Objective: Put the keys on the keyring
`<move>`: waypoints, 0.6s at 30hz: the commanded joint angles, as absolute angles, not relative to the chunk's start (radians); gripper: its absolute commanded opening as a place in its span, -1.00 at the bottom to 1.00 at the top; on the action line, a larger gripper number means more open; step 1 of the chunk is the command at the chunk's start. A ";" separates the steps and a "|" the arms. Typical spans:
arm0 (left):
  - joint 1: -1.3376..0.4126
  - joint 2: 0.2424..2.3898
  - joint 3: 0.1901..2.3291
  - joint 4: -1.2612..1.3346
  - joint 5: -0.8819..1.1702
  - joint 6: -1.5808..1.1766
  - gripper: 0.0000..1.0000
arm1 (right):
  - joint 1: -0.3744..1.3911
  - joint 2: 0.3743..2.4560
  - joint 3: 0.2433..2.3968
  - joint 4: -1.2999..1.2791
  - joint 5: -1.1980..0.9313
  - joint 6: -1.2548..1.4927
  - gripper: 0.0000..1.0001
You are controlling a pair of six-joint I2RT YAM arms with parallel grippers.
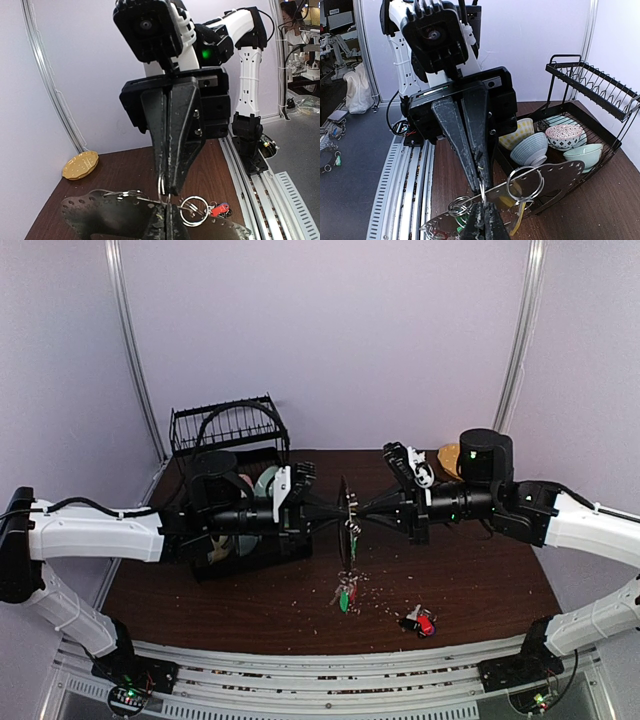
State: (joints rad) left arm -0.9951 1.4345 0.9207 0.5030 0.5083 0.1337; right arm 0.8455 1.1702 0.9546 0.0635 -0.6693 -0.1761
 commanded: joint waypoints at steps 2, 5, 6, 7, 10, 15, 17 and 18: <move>-1.003 1.422 0.910 0.591 0.499 0.156 -1.00 | 0.850 1.167 0.956 0.101 -0.679 -0.158 -1.00; -1.002 1.427 0.913 0.598 0.492 0.162 -1.00 | 0.851 1.167 0.948 0.103 -0.679 -0.146 -1.00; -1.002 1.430 0.915 0.597 0.493 0.164 -1.00 | 0.850 1.166 0.946 0.106 -0.678 -0.145 -1.00; -1.002 1.437 0.919 0.596 0.496 0.165 -1.00 | 0.850 1.166 0.943 0.108 -0.677 -0.144 -1.00; -1.002 1.451 0.931 0.595 0.515 0.171 -1.00 | 0.850 1.176 0.945 0.108 -0.670 -0.142 -1.00; -1.002 1.460 0.943 0.619 0.531 0.179 -1.00 | 0.851 1.186 0.950 0.115 -0.679 -0.117 -1.00; -1.002 1.459 0.945 0.616 0.534 0.184 -1.00 | 0.851 1.183 0.949 0.119 -0.682 -0.112 -1.00; -1.002 1.458 0.944 0.614 0.534 0.189 -1.00 | 0.850 1.182 0.947 0.118 -0.680 -0.112 -1.00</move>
State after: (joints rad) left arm -0.9936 1.4445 0.9123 0.5262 0.5152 0.1604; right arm 0.8425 1.1763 0.9520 0.0669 -0.6621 -0.1406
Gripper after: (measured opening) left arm 0.005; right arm 0.015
